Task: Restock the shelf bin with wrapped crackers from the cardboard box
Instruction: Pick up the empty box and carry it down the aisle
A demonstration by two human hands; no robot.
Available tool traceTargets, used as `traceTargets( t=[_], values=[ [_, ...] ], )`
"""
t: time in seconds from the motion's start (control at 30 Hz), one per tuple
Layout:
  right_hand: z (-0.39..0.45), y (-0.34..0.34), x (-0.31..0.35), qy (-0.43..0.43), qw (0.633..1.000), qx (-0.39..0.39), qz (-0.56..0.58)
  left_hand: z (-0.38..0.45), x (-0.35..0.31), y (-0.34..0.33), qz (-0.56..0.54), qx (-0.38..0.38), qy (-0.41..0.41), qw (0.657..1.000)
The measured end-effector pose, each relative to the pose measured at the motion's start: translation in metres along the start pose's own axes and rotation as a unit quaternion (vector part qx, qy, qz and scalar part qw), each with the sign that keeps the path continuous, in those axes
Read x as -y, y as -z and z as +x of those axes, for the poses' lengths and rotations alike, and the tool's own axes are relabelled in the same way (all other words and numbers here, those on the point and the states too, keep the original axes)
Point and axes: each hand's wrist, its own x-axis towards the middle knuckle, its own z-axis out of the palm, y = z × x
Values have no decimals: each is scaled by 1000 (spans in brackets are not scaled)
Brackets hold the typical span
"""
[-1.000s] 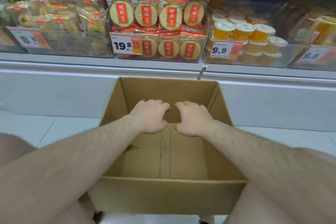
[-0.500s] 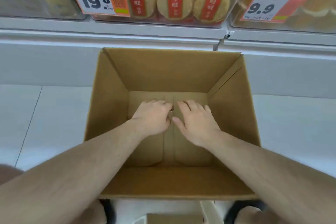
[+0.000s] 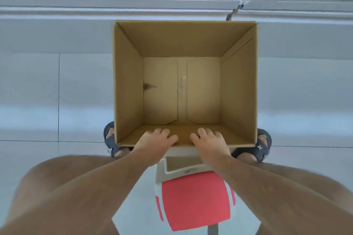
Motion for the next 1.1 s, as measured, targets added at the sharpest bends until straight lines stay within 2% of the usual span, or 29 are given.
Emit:
traceTargets(
  t=[0.23, 0.57, 0.67, 0.73, 0.83, 0.93, 1.1],
  values=[
    [-57, 12, -7, -130, 980, -139, 51, -27, -24, 48, 33, -47, -76, 995],
    [-206, 46, -44, -319, 929, -153, 112, -45, -125, 168, 69, -54, -192, 977],
    [-252, 51, -75, -379, 902, -155, 135, -34, -174, 208, 89, -69, -231, 966],
    [-284, 58, -98, -399, 895, -131, 153, -24, -209, 229, 95, -74, -254, 960],
    [-336, 51, -139, -436, 872, -149, 166, -8, -273, 262, 118, -79, -294, 945],
    [-391, 39, -185, -481, 840, -152, 201, 4, -351, 297, 153, -84, -324, 930],
    [-484, 9, -273, -526, 772, -205, 293, 27, -494, 357, 227, -105, -329, 910]
  ],
)
